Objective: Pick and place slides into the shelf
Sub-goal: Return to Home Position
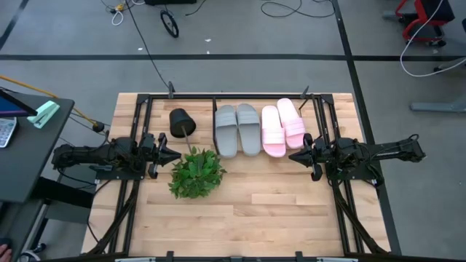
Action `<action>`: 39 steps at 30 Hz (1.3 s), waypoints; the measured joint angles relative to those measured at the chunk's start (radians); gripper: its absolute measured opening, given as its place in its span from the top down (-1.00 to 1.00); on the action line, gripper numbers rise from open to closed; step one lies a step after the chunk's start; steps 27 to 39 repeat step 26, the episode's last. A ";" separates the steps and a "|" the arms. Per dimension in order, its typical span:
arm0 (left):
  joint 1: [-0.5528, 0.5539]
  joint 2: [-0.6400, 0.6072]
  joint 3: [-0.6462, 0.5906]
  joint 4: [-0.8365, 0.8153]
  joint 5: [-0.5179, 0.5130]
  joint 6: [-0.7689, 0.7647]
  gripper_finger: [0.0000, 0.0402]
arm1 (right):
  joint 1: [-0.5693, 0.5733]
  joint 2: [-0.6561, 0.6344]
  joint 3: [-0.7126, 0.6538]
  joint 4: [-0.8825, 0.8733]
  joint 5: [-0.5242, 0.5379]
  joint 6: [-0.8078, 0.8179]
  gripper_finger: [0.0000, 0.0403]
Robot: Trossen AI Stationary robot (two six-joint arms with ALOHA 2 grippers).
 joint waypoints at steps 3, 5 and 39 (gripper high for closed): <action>0.000 0.000 0.000 0.000 0.000 0.000 0.82 | 0.000 0.000 0.000 0.000 0.000 0.000 0.93; 0.000 0.000 0.000 0.000 0.000 0.000 0.81 | 0.000 0.000 0.000 0.000 0.000 0.000 0.93; 0.000 0.000 0.000 0.000 0.000 0.000 0.83 | 0.000 0.000 0.000 0.000 0.000 0.000 0.93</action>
